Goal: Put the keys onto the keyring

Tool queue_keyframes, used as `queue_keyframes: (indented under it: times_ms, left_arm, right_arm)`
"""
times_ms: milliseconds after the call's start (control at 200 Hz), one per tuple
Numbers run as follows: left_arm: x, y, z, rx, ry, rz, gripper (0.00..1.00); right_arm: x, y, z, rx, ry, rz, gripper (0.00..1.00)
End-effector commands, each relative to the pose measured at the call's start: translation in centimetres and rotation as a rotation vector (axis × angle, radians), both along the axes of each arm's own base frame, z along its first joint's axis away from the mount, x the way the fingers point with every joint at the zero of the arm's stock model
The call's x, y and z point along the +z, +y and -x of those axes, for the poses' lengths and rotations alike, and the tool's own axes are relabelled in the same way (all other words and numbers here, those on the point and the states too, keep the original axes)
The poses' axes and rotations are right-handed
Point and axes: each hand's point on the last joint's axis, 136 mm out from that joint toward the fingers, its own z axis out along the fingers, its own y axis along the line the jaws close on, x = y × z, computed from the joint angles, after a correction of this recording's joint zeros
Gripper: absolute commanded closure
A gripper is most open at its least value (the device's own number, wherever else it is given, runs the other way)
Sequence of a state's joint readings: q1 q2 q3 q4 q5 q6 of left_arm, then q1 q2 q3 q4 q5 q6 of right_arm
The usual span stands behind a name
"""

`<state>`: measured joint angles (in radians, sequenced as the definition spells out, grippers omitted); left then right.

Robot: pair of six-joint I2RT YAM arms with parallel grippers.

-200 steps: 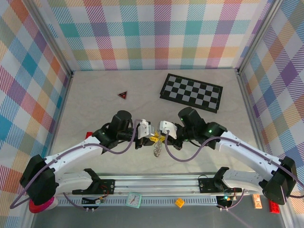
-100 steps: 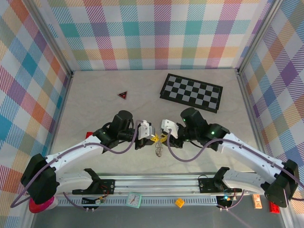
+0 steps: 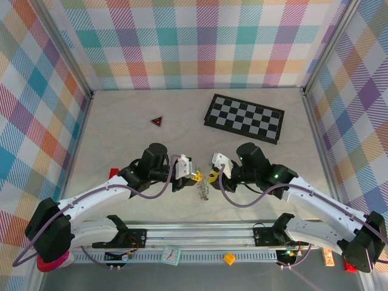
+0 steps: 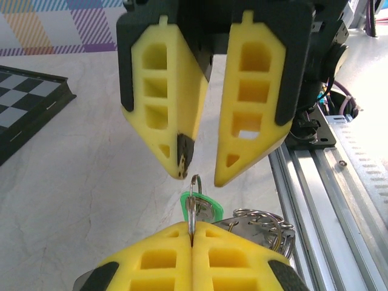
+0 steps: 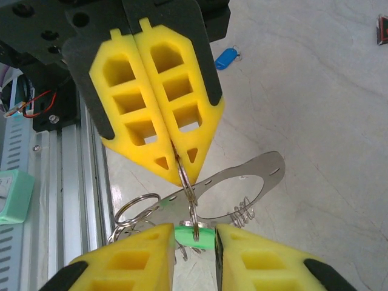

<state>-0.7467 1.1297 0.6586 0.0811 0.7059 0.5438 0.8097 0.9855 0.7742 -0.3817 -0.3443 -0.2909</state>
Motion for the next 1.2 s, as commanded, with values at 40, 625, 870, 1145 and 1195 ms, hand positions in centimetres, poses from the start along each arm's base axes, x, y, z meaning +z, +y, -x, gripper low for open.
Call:
queue_keyframes:
  times_ms: [40, 625, 870, 1145, 1195]
  left_arm:
    - [1.7, -0.3, 0.7, -0.039, -0.047, 0.062, 1.0]
    - [1.6, -0.3, 0.8, -0.042, -0.045, 0.06, 1.0]
    - [1.8, -0.3, 1.1, -0.058, -0.05, 0.069, 1.0]
    - [2.5, -0.4, 1.3, -0.065, -0.062, 0.101, 1.0]
    - [2.6, -0.4, 1.2, -0.062, -0.063, 0.106, 1.0]
  right_arm:
    - [0.9, 0.6, -0.4, 0.003, -0.004, -0.038, 0.81]
    - [1.5, 0.7, -0.3, 0.01, -0.016, -0.051, 0.88]
    - [0.6, 0.2, -0.6, -0.006, -0.019, -0.007, 0.98]
    - [-0.4, 1.2, -0.2, 0.033, 0.042, -0.019, 1.0]
    - [-0.4, 1.2, -0.2, 0.034, 0.043, -0.023, 1.0]
